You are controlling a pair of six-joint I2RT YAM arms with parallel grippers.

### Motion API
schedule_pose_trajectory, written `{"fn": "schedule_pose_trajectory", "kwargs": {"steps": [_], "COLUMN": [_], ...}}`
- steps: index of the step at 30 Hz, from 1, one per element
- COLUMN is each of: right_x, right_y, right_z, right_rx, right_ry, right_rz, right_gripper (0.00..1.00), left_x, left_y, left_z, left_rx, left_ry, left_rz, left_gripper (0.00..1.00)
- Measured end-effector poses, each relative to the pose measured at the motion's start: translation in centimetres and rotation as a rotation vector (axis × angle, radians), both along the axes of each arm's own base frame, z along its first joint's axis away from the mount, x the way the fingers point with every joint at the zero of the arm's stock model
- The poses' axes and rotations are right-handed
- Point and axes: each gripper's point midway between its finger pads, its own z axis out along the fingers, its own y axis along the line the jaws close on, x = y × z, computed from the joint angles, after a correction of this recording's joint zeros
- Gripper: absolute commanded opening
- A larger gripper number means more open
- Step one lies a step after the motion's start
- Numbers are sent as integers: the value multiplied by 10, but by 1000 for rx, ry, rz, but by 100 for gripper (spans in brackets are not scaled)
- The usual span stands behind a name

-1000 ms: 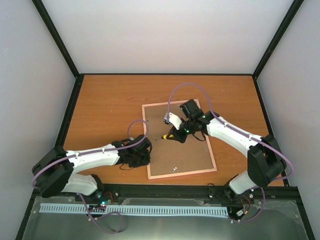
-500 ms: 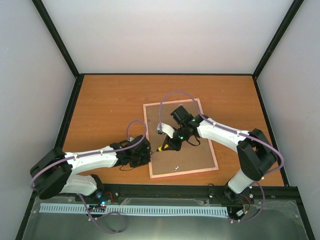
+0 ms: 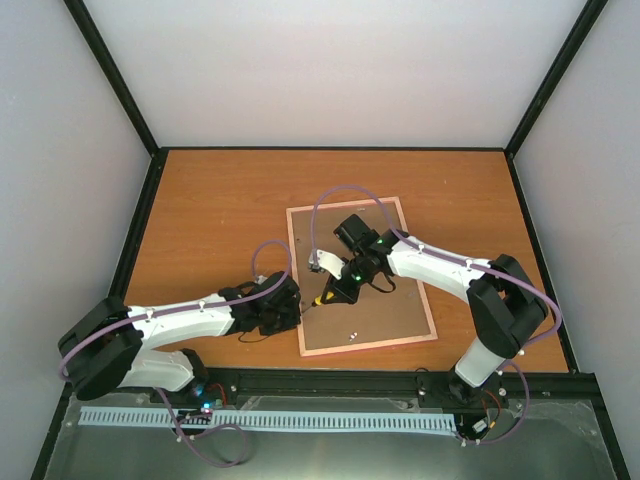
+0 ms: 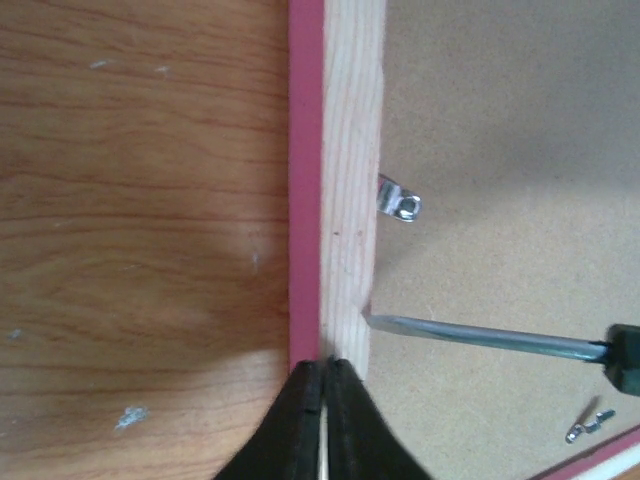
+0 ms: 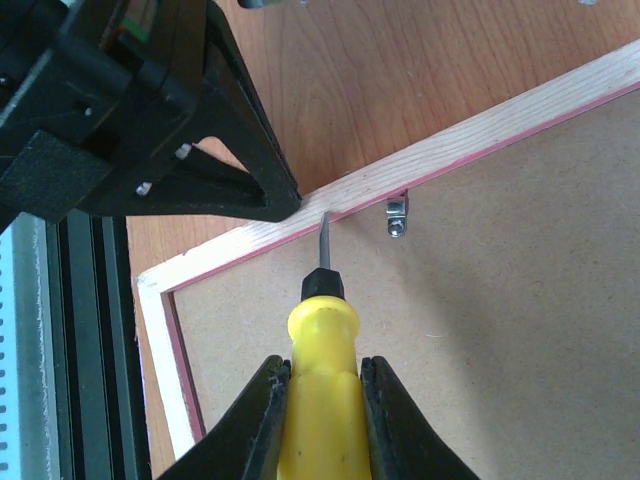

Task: Take the photo out of the frame

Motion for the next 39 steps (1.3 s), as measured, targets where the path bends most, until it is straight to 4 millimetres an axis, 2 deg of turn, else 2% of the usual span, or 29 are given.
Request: {"fn": "schedule_pose_trajectory", "kwargs": {"steps": [1,2,4,8,14,26,32,37,39], "right_x": [0,-1,-2,-3,-1,8,13,25,39], "right_y": [0,0,0,0,-1,-5,0,-1,-2], "right_z": [0,1,1,1,1,-3,-4,-5,-3], "right_rx": [1,2,6,7,-3,-38,-35,-60,-88], "right_ry": [-1,2,9,7,-11,-50,-40,-66,-117], "right_rz": [1,3,10,18,11,-17,-39,-109,-163], "right_gripper": [3,3,3,3,3,3,3,3,3], "left_x": [0,0,-1,-3,5,9,9,9,9], "left_y": [0,1,5,9,-3,-9,-9,-9,-9], "left_z": [0,-1,-3,-6,-9,-10,-10,-10,-10], "left_rx": [0,7,23,49,67,63,63,63,63], "left_ry": [-1,-1,0,10,17,13,12,12,11], "left_rz": [-1,1,3,1,-16,-29,-30,-29,-29], "left_gripper": [32,39,41,38,34,15,9,4,3]}}
